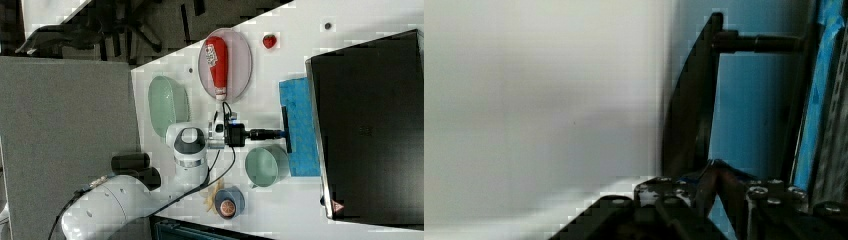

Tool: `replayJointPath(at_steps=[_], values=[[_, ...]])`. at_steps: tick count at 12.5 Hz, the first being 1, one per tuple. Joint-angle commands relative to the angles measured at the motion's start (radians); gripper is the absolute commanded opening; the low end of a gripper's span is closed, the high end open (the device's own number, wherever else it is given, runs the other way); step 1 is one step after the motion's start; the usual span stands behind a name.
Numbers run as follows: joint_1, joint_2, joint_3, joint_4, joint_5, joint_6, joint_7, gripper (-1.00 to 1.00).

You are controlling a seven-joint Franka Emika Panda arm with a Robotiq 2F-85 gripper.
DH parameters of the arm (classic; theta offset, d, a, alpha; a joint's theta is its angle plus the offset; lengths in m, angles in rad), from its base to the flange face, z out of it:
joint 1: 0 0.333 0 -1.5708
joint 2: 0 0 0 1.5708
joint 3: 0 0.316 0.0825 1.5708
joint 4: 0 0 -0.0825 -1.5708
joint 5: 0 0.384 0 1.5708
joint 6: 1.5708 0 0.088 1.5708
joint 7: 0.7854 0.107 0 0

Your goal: Flap open oven.

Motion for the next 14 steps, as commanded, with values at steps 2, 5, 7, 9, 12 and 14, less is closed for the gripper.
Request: replayJointPath(at_steps=[2,5,7,9,12,14], values=[[-0.001,-0.118,0.02,0.043,0.29,0.12,0.06,-0.65],[-0.007,-0.255,0.015,0.045,0.636,0.115,0.06,-0.65],[-0.016,-0.364,0.012,0.045,0.825,0.074,0.052,-0.65],[-0.019,-0.472,0.002,0.052,0.896,0.0,0.051,-0.65],[-0.02,-0.619,-0.036,0.094,0.9,-0.14,0.051,-0.65],[-0.021,-0.699,-0.054,0.135,0.909,-0.291,0.051,-0.65]])
